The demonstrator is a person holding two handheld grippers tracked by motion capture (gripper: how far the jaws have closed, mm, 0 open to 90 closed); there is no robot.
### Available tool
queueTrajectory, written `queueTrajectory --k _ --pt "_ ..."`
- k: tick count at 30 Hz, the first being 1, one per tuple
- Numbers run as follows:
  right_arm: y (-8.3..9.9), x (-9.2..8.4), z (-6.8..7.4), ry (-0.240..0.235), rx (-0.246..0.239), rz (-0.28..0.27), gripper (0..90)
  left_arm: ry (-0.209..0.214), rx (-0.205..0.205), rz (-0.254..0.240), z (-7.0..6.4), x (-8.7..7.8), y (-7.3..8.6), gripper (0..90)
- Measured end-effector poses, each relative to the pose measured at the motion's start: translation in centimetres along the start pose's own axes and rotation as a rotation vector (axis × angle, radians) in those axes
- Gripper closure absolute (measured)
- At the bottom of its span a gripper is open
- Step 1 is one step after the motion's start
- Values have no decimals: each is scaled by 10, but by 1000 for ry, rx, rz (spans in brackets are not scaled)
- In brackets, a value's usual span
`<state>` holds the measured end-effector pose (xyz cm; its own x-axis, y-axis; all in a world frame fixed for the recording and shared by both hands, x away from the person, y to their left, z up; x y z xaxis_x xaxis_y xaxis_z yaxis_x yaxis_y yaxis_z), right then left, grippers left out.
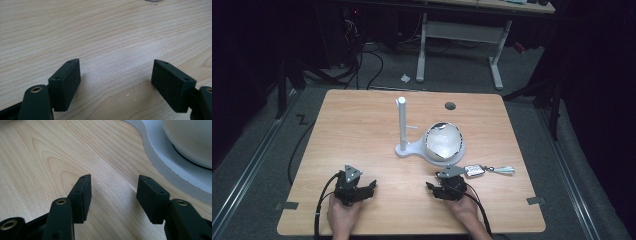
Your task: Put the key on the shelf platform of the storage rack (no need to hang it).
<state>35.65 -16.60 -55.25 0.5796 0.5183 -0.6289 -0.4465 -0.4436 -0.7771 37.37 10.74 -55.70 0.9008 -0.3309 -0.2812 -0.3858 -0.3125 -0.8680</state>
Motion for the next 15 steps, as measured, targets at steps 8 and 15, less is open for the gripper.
queueTrajectory --k 8,15 --pt "0 0 0 1 -1 0 460 1 7 2 0 0 0 235" --pt "0 0 0 1 -1 0 458 2 11 2 -1 0 1 232"
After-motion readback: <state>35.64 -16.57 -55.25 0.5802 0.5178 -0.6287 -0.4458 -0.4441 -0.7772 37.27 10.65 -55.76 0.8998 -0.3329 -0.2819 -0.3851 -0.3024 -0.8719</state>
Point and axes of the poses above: each handheld gripper's, and its own axes: x roughly forward along the jaws, y roughly out of its underside, z roughly to its left, the point moved 3 cm from there along x, roughly forward along the jaws, and after that the axes turned 4 degrees about -z, right-handed, at the moved point
